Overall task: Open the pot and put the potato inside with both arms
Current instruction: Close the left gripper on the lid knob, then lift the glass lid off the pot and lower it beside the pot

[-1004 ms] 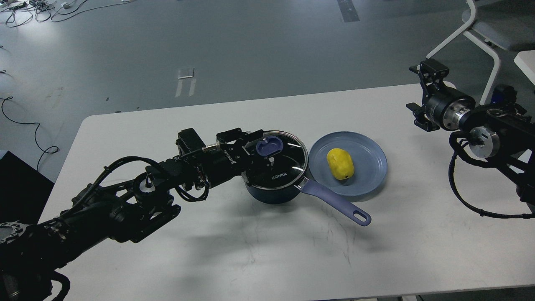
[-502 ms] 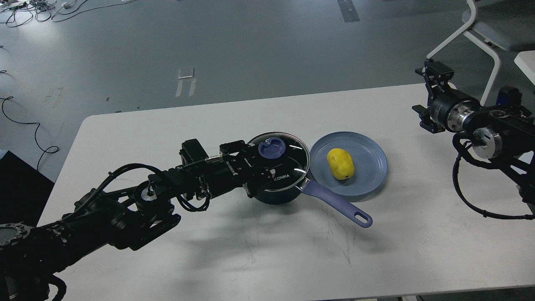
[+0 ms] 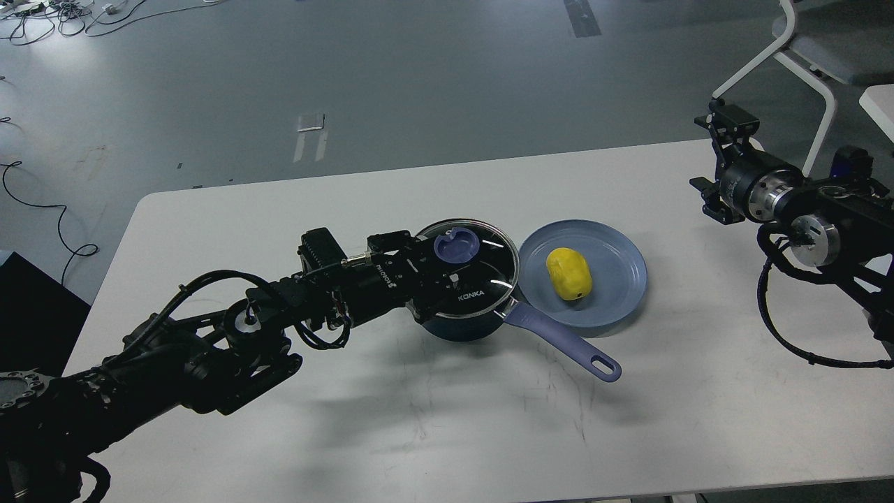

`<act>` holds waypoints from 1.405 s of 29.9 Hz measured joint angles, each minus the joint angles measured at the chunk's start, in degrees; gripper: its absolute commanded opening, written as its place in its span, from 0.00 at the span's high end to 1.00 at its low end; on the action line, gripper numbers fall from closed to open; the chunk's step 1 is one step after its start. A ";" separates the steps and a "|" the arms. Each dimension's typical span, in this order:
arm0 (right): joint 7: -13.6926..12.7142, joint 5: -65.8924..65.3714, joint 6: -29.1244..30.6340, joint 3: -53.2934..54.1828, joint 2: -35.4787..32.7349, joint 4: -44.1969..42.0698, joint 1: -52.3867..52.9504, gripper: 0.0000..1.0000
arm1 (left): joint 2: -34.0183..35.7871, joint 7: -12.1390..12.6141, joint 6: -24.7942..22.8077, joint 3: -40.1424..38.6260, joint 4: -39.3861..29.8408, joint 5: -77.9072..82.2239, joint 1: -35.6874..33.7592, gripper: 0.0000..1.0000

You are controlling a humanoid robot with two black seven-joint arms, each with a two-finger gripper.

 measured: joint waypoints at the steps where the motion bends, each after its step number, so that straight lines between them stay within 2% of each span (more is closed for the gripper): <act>1: 0.00 0.00 0.00 0.00 0.00 -0.03 -0.01 0.00 | 0.00 0.00 0.00 0.02 0.00 -0.18 0.00 0.41; 12: 0.00 0.00 0.00 -0.35 0.07 -0.11 -0.23 0.00 | 0.30 0.00 0.00 0.04 -0.60 -2.12 0.00 0.42; 26: 0.00 0.00 0.00 -1.57 0.01 -0.14 0.19 0.00 | 4.45 0.00 0.00 -0.59 -9.15 -5.67 0.00 0.42; 42: 0.01 0.00 0.00 -1.92 0.17 -0.14 1.44 0.00 | 14.71 0.02 0.71 -2.47 -13.51 -10.50 0.83 0.42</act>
